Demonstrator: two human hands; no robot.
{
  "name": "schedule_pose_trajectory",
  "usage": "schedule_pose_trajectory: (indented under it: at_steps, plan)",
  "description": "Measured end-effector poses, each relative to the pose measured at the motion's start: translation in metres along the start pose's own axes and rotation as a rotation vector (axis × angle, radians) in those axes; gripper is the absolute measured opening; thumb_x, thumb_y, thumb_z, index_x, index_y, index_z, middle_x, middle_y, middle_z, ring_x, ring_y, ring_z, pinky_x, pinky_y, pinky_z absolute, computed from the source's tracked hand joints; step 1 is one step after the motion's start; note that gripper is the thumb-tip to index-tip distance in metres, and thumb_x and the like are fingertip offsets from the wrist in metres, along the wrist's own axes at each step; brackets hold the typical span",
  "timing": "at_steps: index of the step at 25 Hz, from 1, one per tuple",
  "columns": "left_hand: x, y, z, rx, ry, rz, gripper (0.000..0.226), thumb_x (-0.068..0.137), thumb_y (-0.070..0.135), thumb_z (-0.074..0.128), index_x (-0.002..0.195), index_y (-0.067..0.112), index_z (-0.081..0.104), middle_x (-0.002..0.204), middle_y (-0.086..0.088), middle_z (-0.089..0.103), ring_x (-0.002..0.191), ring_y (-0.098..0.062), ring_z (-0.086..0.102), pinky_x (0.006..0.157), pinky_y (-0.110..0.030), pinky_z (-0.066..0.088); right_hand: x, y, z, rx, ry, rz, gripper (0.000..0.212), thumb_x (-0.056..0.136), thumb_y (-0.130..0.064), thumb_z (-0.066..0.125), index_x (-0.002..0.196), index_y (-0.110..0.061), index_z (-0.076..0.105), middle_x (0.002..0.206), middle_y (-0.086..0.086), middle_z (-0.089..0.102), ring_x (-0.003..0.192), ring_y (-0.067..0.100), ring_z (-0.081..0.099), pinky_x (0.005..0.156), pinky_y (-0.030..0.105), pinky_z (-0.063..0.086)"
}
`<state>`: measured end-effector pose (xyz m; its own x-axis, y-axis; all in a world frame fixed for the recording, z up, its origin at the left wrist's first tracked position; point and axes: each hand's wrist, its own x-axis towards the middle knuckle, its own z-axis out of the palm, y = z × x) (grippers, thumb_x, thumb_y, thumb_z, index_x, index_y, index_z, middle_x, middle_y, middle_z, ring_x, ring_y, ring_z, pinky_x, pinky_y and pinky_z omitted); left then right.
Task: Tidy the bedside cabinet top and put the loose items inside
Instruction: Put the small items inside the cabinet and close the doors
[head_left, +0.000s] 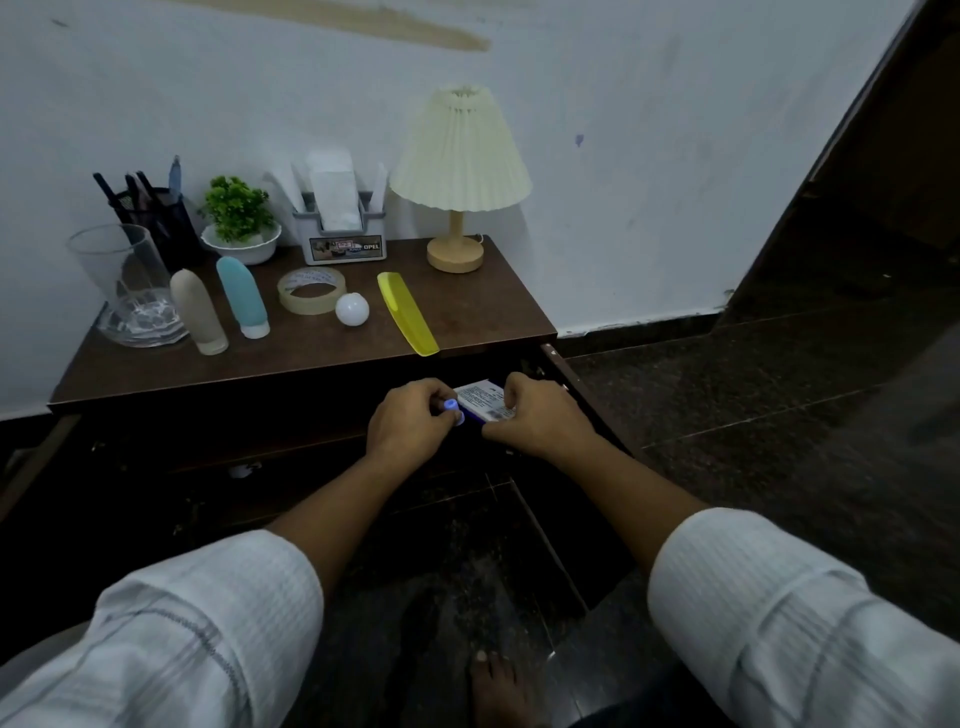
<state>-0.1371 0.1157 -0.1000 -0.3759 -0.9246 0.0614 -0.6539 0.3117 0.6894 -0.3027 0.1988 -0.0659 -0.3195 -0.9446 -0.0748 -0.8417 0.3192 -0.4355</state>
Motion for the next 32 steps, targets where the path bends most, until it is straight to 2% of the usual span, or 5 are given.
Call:
schedule_pose_trajectory:
  at_steps: [6,14,21,27,32]
  plan:
    - [0.036,-0.029,0.026,0.012,0.034,-0.092,0.015,0.085,0.029,0.074,0.100,0.027,0.073,0.096,0.007,0.072,0.090,-0.017,0.066,0.071,-0.030,0.051,0.051,0.009,0.051,-0.062,0.042,0.007,0.061,0.067,-0.057,0.070,0.111,-0.020,0.049,0.114,0.015,0.061,0.105,0.037,0.059,0.074,0.041,0.056]
    - [0.082,-0.059,0.064,0.013,0.039,-0.143,0.019,0.086,0.029,0.070,0.104,0.030,0.074,0.104,0.000,0.076,0.098,-0.026,0.070,0.083,-0.036,0.056,0.093,0.028,0.094,-0.101,0.077,0.110,0.073,0.075,-0.050,0.071,0.134,-0.013,0.047,0.125,0.021,0.053,0.116,0.041,0.053,0.084,0.041,0.050]
    - [0.094,-0.073,0.081,0.005,0.013,-0.109,0.026,0.088,0.026,0.069,0.113,0.029,0.074,0.115,0.001,0.075,0.108,-0.025,0.068,0.091,-0.036,0.055,0.106,0.027,0.116,-0.190,0.115,0.119,0.065,0.085,-0.054,0.065,0.132,-0.012,0.049,0.129,0.017,0.046,0.114,0.041,0.054,0.081,0.042,0.052]
    - [0.097,-0.080,0.087,0.020,0.019,-0.100,0.027,0.089,0.023,0.067,0.115,0.028,0.074,0.116,0.002,0.075,0.109,-0.024,0.068,0.092,-0.033,0.054,0.103,0.039,0.121,-0.181,0.103,0.026,0.051,0.091,-0.047,0.060,0.127,-0.012,0.054,0.132,0.016,0.046,0.116,0.038,0.052,0.083,0.041,0.051]
    - [0.100,-0.082,0.092,-0.010,0.053,-0.100,0.029,0.089,0.027,0.068,0.118,0.028,0.072,0.114,0.000,0.075,0.107,-0.027,0.069,0.090,-0.036,0.055,0.079,0.047,0.139,-0.330,0.121,-0.235,0.054,0.086,-0.033,0.059,0.133,-0.009,0.051,0.136,0.016,0.050,0.126,0.037,0.046,0.095,0.046,0.051]
